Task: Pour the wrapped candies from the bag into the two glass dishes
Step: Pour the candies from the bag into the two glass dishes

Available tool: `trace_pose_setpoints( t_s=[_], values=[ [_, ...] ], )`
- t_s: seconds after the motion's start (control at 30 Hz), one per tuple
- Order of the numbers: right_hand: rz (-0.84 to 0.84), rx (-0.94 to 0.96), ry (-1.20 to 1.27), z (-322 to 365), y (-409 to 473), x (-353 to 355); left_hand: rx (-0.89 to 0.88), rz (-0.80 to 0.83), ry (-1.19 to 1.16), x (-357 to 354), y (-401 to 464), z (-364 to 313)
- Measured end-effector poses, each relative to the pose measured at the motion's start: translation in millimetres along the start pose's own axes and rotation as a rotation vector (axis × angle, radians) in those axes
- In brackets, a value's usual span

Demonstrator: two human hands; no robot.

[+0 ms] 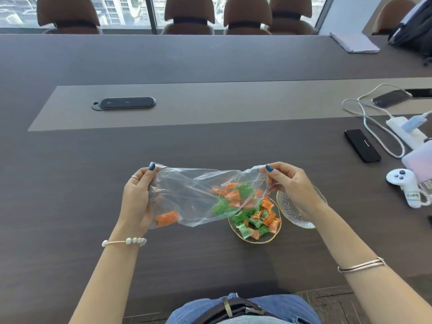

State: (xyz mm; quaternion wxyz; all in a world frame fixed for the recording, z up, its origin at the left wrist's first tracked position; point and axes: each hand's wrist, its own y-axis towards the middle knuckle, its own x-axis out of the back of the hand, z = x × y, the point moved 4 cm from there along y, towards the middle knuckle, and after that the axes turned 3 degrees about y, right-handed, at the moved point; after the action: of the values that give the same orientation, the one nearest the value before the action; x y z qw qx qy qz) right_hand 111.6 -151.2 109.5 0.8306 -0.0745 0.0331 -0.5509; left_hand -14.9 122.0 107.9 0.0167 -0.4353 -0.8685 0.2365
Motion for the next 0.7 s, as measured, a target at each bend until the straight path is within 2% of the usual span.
trace_pose_setpoints(
  t_s=[0.17,0.3,0.5,0.7],
  values=[
    [-0.068,0.008,0.004,6,-4,49,-0.101,0.069,-0.048,-44,7,5],
    [-0.186,-0.028,0.086,-1,-9,99,-0.126,0.156,-0.016,-94,15,22],
    [-0.348,-0.158,0.155,-37,-11,165,-0.162,0.168,0.245,-157,27,61],
    [-0.337,-0.272,0.159,-77,-5,199,0.06,0.341,0.344,-188,24,95]
  ],
)
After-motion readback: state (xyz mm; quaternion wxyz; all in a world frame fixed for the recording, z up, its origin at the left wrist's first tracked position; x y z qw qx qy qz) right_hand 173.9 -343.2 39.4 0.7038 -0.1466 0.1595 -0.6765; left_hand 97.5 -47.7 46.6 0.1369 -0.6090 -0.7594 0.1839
